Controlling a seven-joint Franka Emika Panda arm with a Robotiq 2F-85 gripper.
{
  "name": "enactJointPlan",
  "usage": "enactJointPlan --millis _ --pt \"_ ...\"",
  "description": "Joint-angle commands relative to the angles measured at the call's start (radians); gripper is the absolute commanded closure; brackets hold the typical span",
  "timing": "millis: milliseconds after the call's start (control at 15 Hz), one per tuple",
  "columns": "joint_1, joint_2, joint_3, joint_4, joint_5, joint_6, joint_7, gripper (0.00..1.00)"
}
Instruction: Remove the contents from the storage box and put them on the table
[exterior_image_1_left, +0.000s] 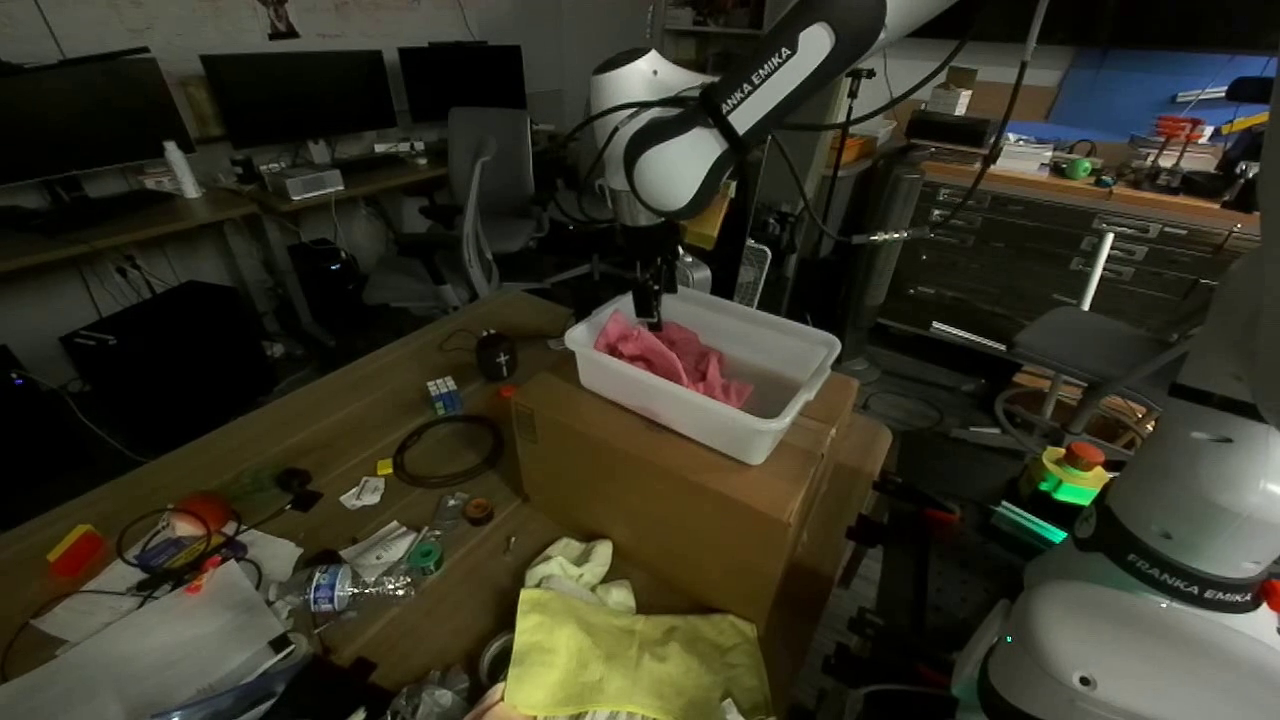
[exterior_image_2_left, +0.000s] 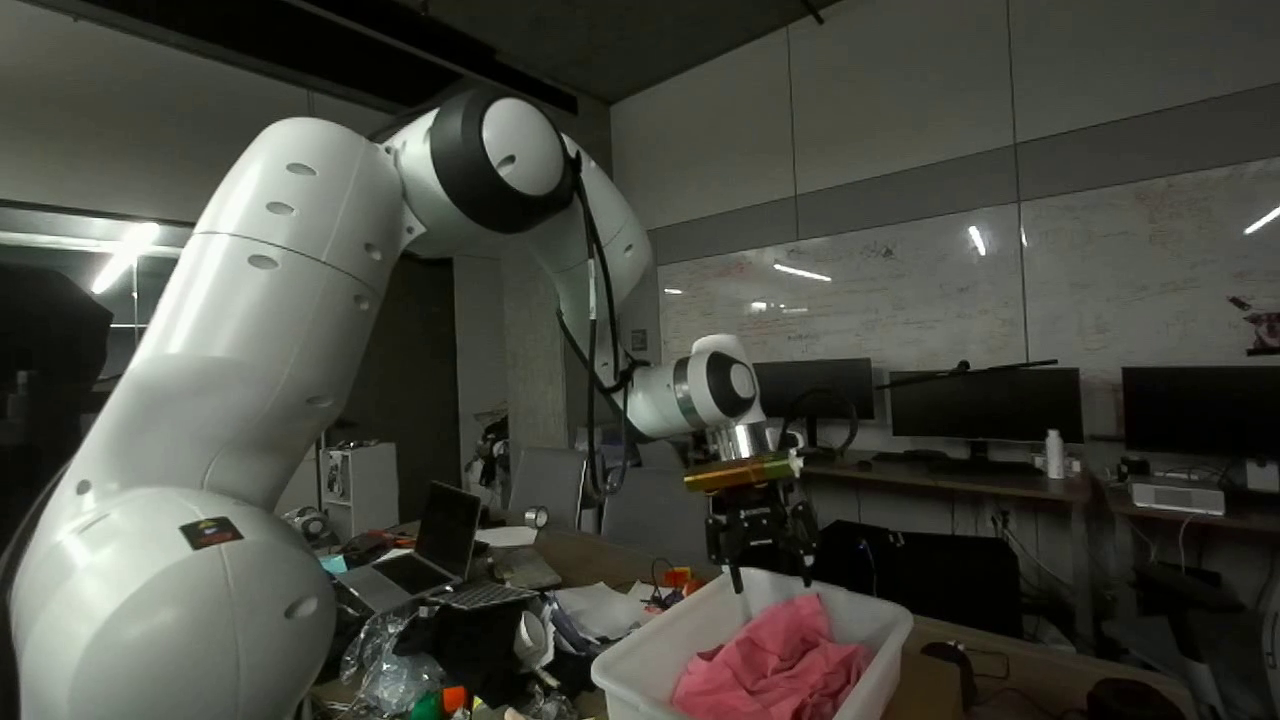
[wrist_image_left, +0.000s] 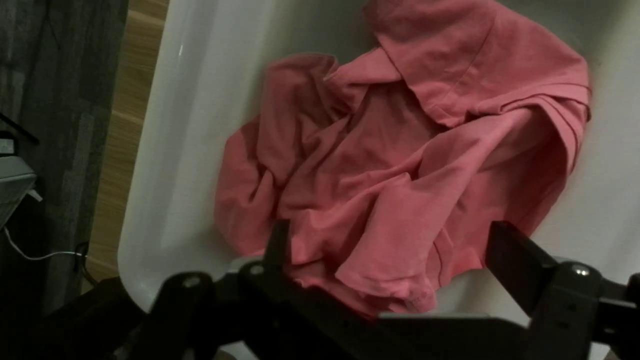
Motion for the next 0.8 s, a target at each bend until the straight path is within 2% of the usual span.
enactJointPlan --millis 0,267,733 --pt "-0.023 -0.013 0.011 -0.043 0.012 0.085 -0.116 0.00" --pt "-0.041 -0.006 0.023 -0.055 0.051 0.144 -0.207 0.00" --pt "-0.043 0.028 0.013 -0.046 0.093 0.183 -0.183 0.00"
